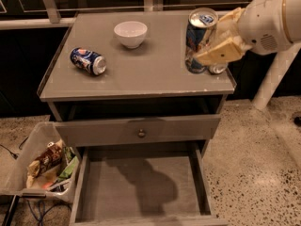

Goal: Place redbull can into middle drawer

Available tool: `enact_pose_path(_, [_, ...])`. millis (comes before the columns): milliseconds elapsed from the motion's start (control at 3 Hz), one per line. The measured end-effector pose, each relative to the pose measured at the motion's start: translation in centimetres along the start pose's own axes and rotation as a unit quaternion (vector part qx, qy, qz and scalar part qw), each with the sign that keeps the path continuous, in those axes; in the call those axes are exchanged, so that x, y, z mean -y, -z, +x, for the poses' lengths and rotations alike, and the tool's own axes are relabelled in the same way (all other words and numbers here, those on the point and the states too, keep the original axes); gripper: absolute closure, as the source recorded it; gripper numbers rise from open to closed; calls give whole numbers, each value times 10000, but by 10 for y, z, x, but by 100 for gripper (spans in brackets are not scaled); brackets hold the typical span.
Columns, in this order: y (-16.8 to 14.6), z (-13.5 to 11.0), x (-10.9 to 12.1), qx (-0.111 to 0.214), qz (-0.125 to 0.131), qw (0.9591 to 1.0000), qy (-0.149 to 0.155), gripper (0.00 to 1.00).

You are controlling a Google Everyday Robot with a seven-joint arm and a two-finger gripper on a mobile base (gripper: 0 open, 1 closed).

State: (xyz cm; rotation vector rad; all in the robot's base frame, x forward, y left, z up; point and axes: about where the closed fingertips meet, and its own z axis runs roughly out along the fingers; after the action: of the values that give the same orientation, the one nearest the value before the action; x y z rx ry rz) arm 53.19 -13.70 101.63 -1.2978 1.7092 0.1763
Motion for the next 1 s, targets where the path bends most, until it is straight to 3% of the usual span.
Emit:
enact_pose_path(333, [5, 40, -44, -423, -163, 9982, -403, 100])
enact_pose_path(667, [5, 40, -44, -423, -162, 9982, -401, 100])
enact_pose_path(1000, [-2, 55, -57, -435, -205, 9974, -528, 100])
